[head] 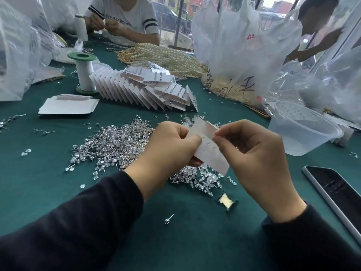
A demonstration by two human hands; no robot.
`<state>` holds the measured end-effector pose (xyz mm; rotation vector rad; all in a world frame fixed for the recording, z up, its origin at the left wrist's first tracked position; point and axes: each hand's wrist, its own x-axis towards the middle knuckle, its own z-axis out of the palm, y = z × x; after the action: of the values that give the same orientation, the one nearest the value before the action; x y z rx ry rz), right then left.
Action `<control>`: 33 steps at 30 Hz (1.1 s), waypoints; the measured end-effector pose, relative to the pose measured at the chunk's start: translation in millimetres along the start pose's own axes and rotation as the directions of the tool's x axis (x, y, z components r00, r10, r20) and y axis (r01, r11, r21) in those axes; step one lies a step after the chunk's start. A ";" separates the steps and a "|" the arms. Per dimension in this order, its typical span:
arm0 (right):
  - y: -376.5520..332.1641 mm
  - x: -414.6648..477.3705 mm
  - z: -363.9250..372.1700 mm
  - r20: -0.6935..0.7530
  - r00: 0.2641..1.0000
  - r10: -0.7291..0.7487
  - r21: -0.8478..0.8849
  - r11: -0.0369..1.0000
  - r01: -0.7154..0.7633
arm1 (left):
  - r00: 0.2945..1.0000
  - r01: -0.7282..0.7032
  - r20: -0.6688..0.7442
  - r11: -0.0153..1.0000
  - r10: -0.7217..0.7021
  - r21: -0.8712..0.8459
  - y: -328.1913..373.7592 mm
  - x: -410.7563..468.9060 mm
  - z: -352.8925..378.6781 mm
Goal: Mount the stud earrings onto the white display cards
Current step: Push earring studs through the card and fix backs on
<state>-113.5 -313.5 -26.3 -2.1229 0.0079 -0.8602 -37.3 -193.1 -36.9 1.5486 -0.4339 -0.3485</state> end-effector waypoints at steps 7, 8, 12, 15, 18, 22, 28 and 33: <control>4.9 1.0 8.0 -0.005 0.999 -0.044 -0.066 0.997 0.044 | 0.998 -0.058 0.036 0.994 0.055 0.090 1.1 -2.7 1.1; 5.3 1.0 7.9 0.003 0.999 -0.043 -0.058 0.997 0.043 | 0.998 -0.059 0.039 0.994 0.055 0.095 0.8 -2.3 0.9; 6.9 -0.2 8.9 0.038 0.999 -0.038 -0.028 0.999 0.039 | 0.997 -0.069 0.038 0.990 0.065 0.120 -0.3 -2.1 0.5; 8.5 -1.5 11.0 0.023 0.999 -0.039 -0.041 0.998 0.040 | 0.996 -0.091 0.039 0.983 0.086 0.158 -0.7 -2.4 0.2; 9.8 -2.3 12.7 -0.003 0.999 -0.054 -0.060 0.997 0.054 | 0.993 -0.116 0.039 0.975 0.110 0.190 -1.1 -2.9 0.4; 10.6 -4.1 15.2 -0.032 0.999 -0.043 -0.029 0.999 0.043 | 0.990 -0.139 0.045 0.971 0.133 0.196 -0.7 -3.9 0.6; 8.5 -4.6 15.4 -0.056 0.997 -0.053 0.024 0.998 0.054 | 0.987 -0.163 0.030 0.979 0.160 0.126 1.8 -6.1 0.5; 8.4 -4.4 14.7 -0.051 0.997 -0.057 -0.044 0.998 0.055 | 0.995 -0.094 0.043 0.995 0.092 0.045 2.3 -4.1 2.9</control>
<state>-106.0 -307.6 -41.0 -2.1481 -0.0067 -0.9563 -42.4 -193.6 -34.9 1.5630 -0.5476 -0.2999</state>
